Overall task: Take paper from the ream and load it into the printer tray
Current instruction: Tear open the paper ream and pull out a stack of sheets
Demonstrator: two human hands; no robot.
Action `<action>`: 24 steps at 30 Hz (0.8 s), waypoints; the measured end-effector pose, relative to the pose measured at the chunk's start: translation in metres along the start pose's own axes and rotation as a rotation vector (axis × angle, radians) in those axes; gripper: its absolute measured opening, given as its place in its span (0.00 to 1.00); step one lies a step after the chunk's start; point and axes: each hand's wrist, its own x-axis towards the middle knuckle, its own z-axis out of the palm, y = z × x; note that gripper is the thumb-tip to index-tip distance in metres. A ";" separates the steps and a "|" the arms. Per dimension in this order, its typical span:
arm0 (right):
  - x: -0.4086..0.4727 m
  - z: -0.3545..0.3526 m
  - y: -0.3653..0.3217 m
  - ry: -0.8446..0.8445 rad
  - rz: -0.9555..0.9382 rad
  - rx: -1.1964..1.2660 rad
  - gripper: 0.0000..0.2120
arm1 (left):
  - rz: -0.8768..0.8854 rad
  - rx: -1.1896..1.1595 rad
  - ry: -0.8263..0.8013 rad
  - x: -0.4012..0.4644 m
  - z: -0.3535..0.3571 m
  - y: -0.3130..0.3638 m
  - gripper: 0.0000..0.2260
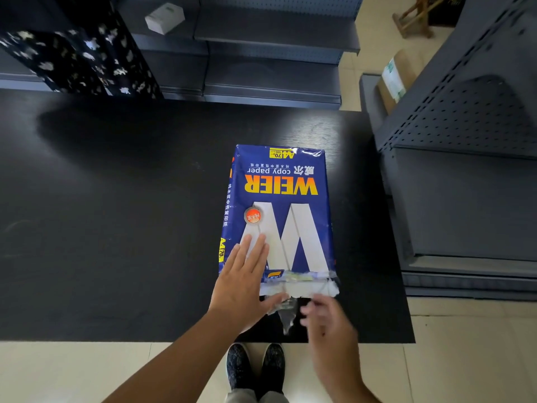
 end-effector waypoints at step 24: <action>0.056 0.013 -0.010 0.289 0.342 0.234 0.05 | -0.023 -0.024 0.053 -0.019 0.005 0.003 0.40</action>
